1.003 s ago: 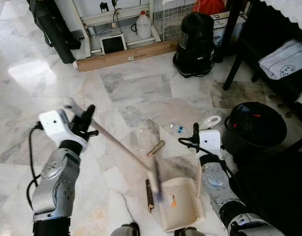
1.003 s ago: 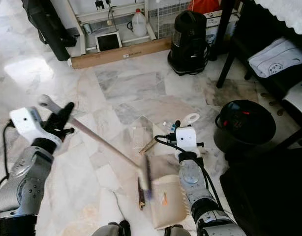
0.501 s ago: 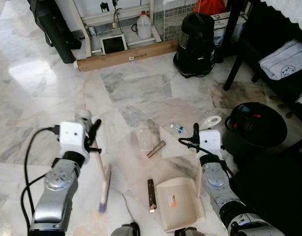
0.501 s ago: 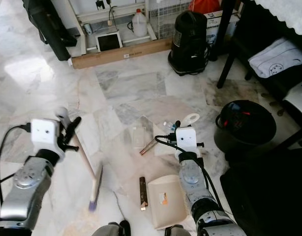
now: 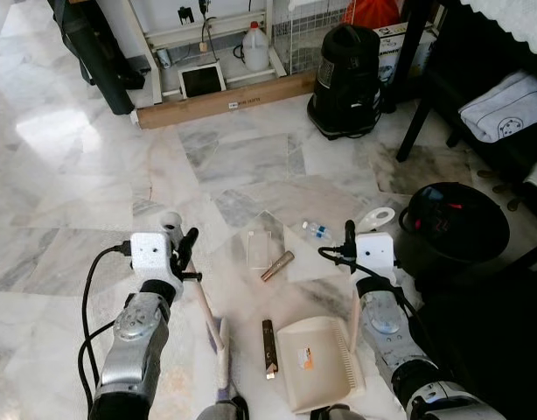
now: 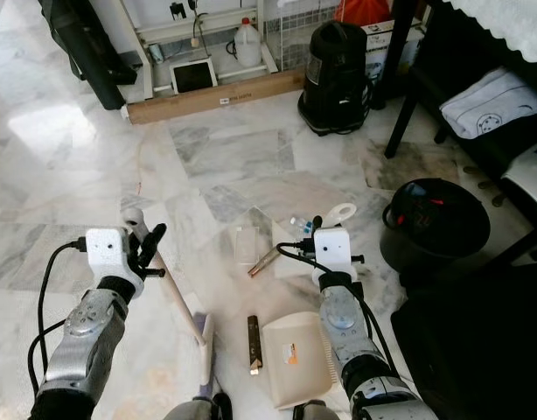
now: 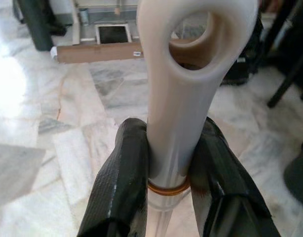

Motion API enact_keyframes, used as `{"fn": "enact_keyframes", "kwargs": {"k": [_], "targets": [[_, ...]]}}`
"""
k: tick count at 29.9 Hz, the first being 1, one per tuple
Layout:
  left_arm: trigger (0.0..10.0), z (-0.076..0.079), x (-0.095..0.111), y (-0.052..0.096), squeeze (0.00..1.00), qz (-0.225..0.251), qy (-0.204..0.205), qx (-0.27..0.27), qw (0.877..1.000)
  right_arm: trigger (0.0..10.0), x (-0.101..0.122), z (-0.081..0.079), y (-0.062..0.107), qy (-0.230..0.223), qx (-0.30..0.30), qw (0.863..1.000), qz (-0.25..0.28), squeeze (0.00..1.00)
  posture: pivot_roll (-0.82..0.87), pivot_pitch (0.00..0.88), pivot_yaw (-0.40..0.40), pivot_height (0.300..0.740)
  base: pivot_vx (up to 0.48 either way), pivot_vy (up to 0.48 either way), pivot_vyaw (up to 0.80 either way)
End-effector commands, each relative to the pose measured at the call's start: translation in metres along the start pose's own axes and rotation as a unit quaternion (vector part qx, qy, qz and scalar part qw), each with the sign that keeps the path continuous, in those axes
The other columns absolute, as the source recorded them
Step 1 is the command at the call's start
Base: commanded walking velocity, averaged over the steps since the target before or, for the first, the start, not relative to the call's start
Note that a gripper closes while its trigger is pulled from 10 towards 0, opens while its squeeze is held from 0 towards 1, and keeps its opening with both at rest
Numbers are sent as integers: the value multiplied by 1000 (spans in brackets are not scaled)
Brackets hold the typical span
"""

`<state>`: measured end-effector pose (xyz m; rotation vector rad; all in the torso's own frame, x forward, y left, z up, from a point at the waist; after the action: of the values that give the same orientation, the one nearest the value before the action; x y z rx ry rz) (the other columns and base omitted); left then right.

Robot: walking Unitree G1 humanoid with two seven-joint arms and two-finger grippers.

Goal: Sweep floor

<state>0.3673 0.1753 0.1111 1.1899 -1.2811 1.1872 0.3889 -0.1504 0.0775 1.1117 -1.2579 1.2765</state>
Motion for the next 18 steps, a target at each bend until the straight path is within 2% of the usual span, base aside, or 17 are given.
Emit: {"fn": "enact_keyframes", "kwargs": {"k": [1, 9, 11, 14, 15, 18], "targets": [[10000, 2, -13, 2, 0, -23, 48, -9, 999, 10000, -27, 0, 14, 8, 5, 999, -52, 0, 170, 229, 74, 740, 0, 0, 0], [10000, 5, -8, -3, 0, -25, 126, -32, 991, 10000, -25, -3, 12, 7, 7, 999, -49, 0, 170, 227, 72, 740, 0, 0, 0], [10000, 9, 2, -5, 0, -14, 171, -47, 984, 10000, -25, -2, 12, 8, 8, 999, -50, 0, 172, 221, 70, 740, 0, 0, 0], [10000, 12, 10, -6, 0, -5, 188, -61, 980, 10000, -24, -2, 11, 8, 7, 999, -50, 0, 172, 220, 70, 740, 0, 0, 0], [10000, 11, 19, -7, 0, 6, 209, -68, 976, 10000, -24, -2, 11, 8, 7, 999, -50, 0, 173, 216, 69, 740, 0, 0, 0], [10000, 9, 36, -6, 0, 24, 235, -85, 968, 10000, -23, -2, 9, 8, 8, 999, -49, 0, 178, 212, 68, 740, 0, 0, 0]]}}
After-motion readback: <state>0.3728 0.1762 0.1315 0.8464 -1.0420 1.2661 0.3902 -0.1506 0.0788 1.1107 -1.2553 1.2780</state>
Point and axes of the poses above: a point about 5 cm out from each wrist's last joint towards the gripper, its own y axis pointing back from the gripper into the wrist, its own x axis along the axis of the wrist's last joint, z = x × y, the point moved 6 cm from there along -y, pointing out of the wrist towards the gripper, and after that the axes turned 11 degrees about -y, right-handed, at the moved point
